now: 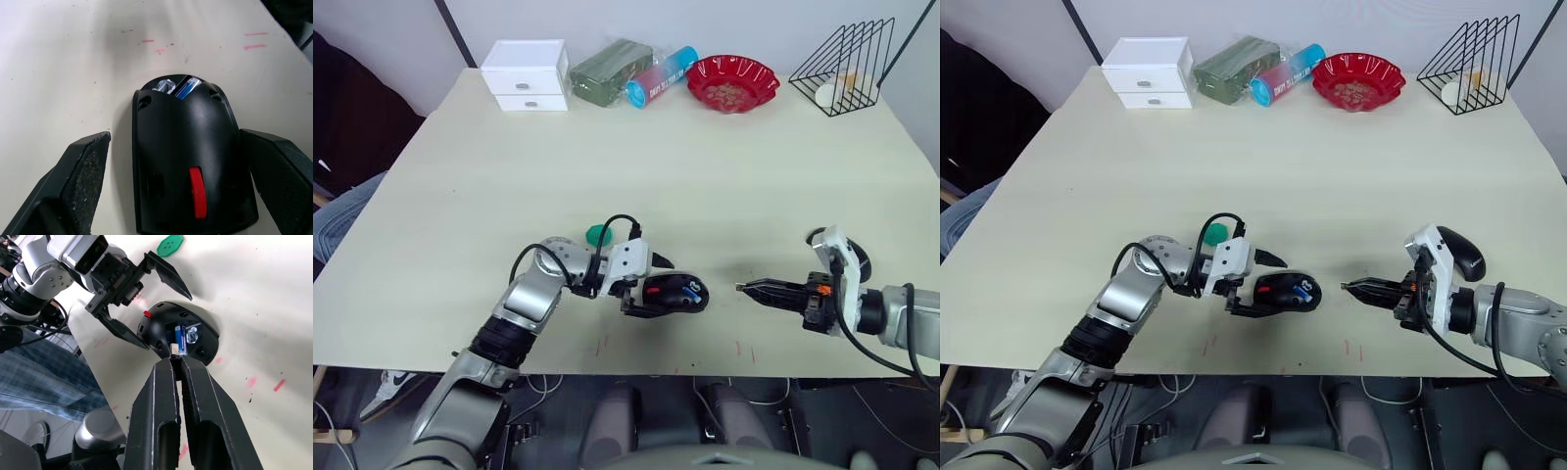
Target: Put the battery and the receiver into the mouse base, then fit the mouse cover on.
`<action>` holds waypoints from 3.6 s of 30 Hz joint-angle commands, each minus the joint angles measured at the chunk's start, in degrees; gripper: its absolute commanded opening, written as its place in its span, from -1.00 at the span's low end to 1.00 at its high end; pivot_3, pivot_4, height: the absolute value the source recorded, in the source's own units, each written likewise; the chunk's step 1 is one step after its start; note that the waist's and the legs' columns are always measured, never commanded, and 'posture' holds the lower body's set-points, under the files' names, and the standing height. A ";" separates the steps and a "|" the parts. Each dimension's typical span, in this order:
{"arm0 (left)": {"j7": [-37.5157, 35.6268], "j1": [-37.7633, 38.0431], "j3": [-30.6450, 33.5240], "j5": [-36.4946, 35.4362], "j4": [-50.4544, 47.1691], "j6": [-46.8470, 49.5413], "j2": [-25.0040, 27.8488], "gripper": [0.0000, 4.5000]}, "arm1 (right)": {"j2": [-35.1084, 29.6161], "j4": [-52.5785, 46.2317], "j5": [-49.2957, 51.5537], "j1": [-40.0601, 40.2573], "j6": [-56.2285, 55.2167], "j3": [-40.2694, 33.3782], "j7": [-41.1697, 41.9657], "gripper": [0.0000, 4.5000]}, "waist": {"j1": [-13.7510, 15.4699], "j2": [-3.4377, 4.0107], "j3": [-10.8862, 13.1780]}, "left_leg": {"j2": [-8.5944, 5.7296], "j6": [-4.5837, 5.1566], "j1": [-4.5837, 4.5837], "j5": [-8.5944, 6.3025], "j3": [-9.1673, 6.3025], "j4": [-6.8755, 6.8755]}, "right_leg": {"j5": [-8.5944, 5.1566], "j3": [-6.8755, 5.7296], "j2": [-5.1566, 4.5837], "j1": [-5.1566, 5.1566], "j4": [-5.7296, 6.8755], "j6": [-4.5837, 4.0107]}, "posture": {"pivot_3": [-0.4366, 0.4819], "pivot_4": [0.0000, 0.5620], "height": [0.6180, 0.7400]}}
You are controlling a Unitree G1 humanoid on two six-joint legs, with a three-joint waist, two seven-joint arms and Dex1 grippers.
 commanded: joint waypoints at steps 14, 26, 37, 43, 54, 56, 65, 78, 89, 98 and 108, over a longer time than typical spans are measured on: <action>3.18 0.25 -1.69 0.72 -2.49 5.24 -2.54 0.98 | 0.54 -2.48 -8.69 1.99 -4.10 -2.04 4.86 -1.00 | 0.02 0.00 0.00 | 0.00 0.00 0.01 0.00 0.00 0.01 | 0.00 0.00 0.00 0.01 0.01 0.00 | -0.05 -0.47 1.00; 2.91 0.53 -2.59 0.85 -5.76 7.98 -2.18 0.98 | 1.82 -2.68 -10.22 1.77 -3.92 -2.19 5.36 -1.00 | 0.03 0.00 0.00 | -0.01 0.00 0.01 0.00 0.00 0.01 | 0.00 0.00 0.00 0.01 0.01 0.00 | -0.05 -0.47 1.00; 3.77 1.38 -3.32 1.01 -6.84 8.15 -1.70 0.98 | 1.15 -4.21 -23.43 7.75 -18.11 -2.23 17.89 -1.00 | 0.21 0.00 -0.01 | -0.01 0.00 0.01 0.00 -0.01 0.01 | 0.00 -0.01 0.00 0.01 0.01 0.00 | -0.05 -0.47 1.00; 4.25 1.48 -3.53 0.99 -6.94 8.44 -1.90 0.98 | 2.82 -0.62 -32.95 9.77 -32.31 -2.95 26.27 -1.00 | 0.14 0.00 -0.01 | -0.02 -0.01 0.06 0.00 0.02 0.05 | 0.01 0.02 0.01 0.03 0.03 0.02 | -0.05 -0.47 1.00; 4.73 1.45 -3.82 1.55 -6.25 8.18 -1.88 0.98 | 3.58 1.68 -40.44 8.70 -41.62 -1.02 32.03 -1.00 | 0.22 0.01 -0.01 | -0.02 -0.02 0.07 0.01 0.01 0.05 | 0.01 0.02 0.01 0.04 0.03 0.01 | -0.05 -0.47 1.00; 4.90 1.62 -3.72 1.59 -6.31 8.36 -1.81 0.98 | 3.75 1.51 -40.46 8.69 -41.62 -1.00 32.12 -1.00 | 0.22 0.01 -0.01 | -0.02 -0.02 0.08 0.01 0.01 0.05 | 0.01 0.02 0.01 0.05 0.04 0.01 | -0.05 -0.47 1.00; 5.47 1.69 -3.55 2.51 -5.86 8.02 -0.87 0.31 | 4.45 1.94 -41.39 8.15 -42.18 -0.92 32.83 -1.00 | 0.20 0.02 -0.02 | -0.02 -0.02 0.09 0.01 0.01 0.05 | 0.01 0.02 0.01 0.05 0.04 0.01 | -0.05 -0.47 1.00; 5.32 -0.58 -5.51 4.37 -6.14 8.85 -1.01 0.32 | 1.78 -5.13 -37.42 3.19 -21.33 2.56 22.66 -1.00 | 0.11 0.05 -0.04 | -0.02 -0.03 0.12 0.02 0.01 0.06 | 0.01 0.05 0.01 0.05 0.12 0.01 | -0.05 -0.47 1.00; 5.74 -0.93 -7.56 5.68 -6.68 10.72 -2.24 0.32 | -0.15 -10.38 -19.21 -19.22 15.97 8.79 9.56 -1.00 | 0.88 0.06 -0.11 | -0.03 -0.02 0.08 0.01 -0.11 0.10 | 0.00 -0.08 0.00 0.10 0.05 -0.01 | -0.05 -0.47 1.00; 6.07 0.04 -9.50 6.47 -7.55 11.55 -3.43 0.32 | 2.82 3.60 -10.63 -40.77 35.78 19.58 -5.02 -1.00 | 1.16 0.12 -0.14 | -0.04 -0.02 0.07 0.01 -0.01 0.09 | 0.01 -0.01 -0.03 0.06 0.06 0.00 | -0.05 -0.47 1.00; 6.72 -0.47 -9.98 7.49 -4.67 9.24 -4.86 0.32 | 1.85 19.62 10.45 -59.96 35.78 36.62 -25.28 -1.00 | 1.19 0.12 -0.15 | -0.05 -0.01 0.01 0.01 0.00 0.09 | 0.01 -0.07 -0.14 0.04 0.03 0.00 | -0.05 -0.47 1.00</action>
